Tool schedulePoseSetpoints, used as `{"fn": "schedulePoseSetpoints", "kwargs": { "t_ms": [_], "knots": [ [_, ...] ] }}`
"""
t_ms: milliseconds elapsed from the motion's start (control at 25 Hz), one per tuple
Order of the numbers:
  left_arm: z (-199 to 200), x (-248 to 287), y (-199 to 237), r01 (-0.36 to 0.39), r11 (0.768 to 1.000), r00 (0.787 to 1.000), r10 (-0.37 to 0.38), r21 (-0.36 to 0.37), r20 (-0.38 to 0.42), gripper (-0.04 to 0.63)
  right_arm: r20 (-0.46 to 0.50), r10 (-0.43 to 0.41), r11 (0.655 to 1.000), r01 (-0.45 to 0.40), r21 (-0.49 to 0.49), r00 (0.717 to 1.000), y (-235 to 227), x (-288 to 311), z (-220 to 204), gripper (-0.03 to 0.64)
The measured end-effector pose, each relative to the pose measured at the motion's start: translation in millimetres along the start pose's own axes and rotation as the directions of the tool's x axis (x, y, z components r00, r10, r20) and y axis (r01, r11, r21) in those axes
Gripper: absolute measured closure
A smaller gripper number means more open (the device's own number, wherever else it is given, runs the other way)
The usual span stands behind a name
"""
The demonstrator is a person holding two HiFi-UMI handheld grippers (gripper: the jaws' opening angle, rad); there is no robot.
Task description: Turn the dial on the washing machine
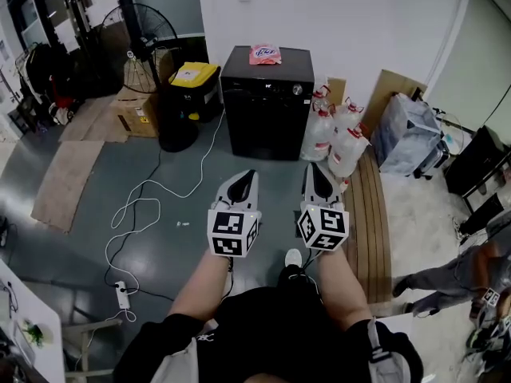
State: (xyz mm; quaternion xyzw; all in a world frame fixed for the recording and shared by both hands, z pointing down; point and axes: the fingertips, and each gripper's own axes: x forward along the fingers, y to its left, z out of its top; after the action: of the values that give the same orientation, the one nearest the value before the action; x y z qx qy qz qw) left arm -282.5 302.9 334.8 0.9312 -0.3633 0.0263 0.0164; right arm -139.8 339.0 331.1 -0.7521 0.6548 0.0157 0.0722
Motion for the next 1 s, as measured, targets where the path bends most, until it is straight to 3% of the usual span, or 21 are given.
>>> {"fn": "schedulePoseSetpoints", "kwargs": {
  "t_ms": [1000],
  "knots": [
    [3.6, 283.7, -4.6, -0.121, 0.993, 0.991, 0.12, -0.009, -0.058, 0.583, -0.056, 0.114, 0.993, -0.114, 0.002, 0.992, -181.3, 226.0, -28.9, 0.617]
  ]
}}
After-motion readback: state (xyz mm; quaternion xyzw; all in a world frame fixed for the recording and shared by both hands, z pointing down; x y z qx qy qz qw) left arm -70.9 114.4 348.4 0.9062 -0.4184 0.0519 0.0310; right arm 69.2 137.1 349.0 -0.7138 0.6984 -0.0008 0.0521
